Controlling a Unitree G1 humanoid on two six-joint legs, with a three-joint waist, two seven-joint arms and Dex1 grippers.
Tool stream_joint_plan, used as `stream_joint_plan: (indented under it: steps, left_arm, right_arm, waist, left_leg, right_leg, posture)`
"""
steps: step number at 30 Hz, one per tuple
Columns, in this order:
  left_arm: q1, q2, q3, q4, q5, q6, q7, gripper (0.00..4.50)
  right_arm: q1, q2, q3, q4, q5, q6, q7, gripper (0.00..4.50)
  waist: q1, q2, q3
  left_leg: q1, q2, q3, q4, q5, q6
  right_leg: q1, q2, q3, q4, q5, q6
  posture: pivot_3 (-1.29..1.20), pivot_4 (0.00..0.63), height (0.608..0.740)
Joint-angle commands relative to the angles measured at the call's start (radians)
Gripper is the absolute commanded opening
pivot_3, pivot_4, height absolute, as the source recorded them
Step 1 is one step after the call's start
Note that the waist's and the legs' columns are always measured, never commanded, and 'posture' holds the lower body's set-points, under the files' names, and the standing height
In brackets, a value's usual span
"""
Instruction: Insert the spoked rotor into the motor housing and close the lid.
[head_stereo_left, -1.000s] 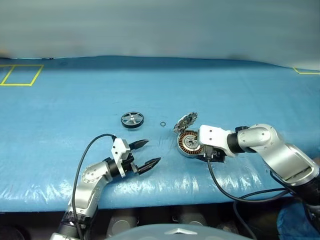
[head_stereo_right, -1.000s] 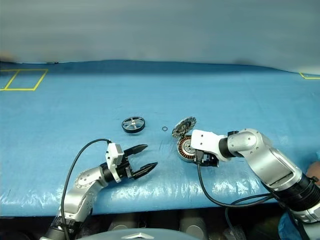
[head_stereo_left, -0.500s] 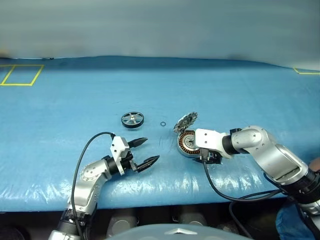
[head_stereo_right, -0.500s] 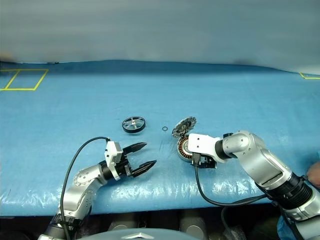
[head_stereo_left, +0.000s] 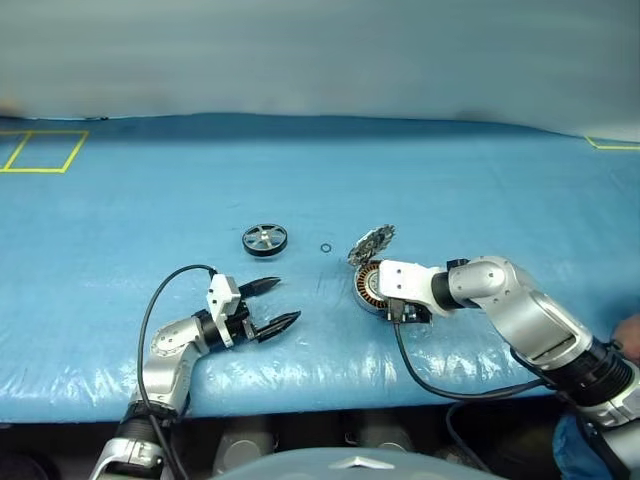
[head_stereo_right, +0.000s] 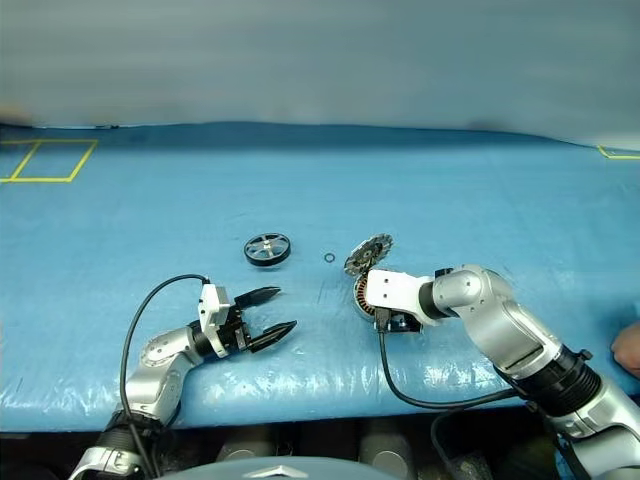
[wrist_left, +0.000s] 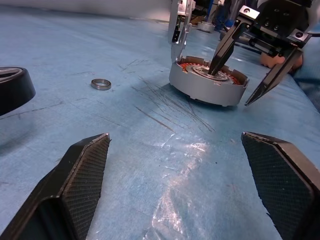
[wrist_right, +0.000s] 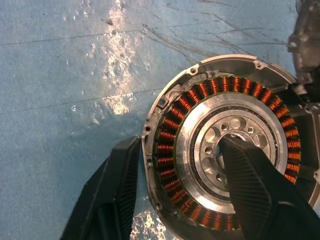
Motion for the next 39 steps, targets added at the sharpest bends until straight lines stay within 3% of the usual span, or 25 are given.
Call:
stream_joint_plan:
  steps: [1,11,19,39]
  left_arm:
    - [-0.01,-0.001,0.022,0.066,0.002,-0.035,-0.016,4.5]
    - [-0.031,-0.007,0.044,0.096,-0.005,-0.071,-0.061,4.5]
    - [-0.058,0.064,0.059,0.108,0.045,-0.172,-0.082,4.5]
    - [0.066,0.113,0.05,-0.37,-0.045,0.159,0.031,4.5]
  right_arm:
    - [-0.011,0.02,0.03,0.007,-0.024,0.016,0.01,1.97]
    - [-0.101,0.14,0.044,-0.059,-0.007,0.158,0.015,1.97]
    - [-0.151,0.174,0.071,-0.086,0.004,0.215,0.023,1.97]
    - [-0.174,0.242,0.188,-0.095,0.019,0.248,0.009,1.97]
  waist:
    - [-0.003,0.0,-0.001]
    - [-0.009,0.001,-0.001]
    - [-0.012,0.001,-0.001]
    - [-0.013,0.001,0.0]
  left_leg:
    - [0.001,0.0,0.0,0.0,0.0,0.0]
    - [0.001,0.006,0.0,0.0,0.005,-0.004]
    - [-0.003,0.006,0.0,-0.001,0.005,-0.005]
    - [-0.004,0.006,0.001,-0.002,0.004,-0.004]
  right_leg:
    - [0.0,0.0,-0.001,0.0,0.0,-0.001]
    - [-0.002,0.003,-0.003,0.001,0.003,-0.003]
    - [-0.003,0.004,-0.003,0.001,0.006,-0.008]
    - [-0.003,0.004,-0.003,0.0,0.004,-0.007]
  posture:
    - [0.0,0.15,0.74]
    - [0.0,0.15,0.74]
    - [0.0,0.15,0.74]
    - [0.0,0.15,0.74]
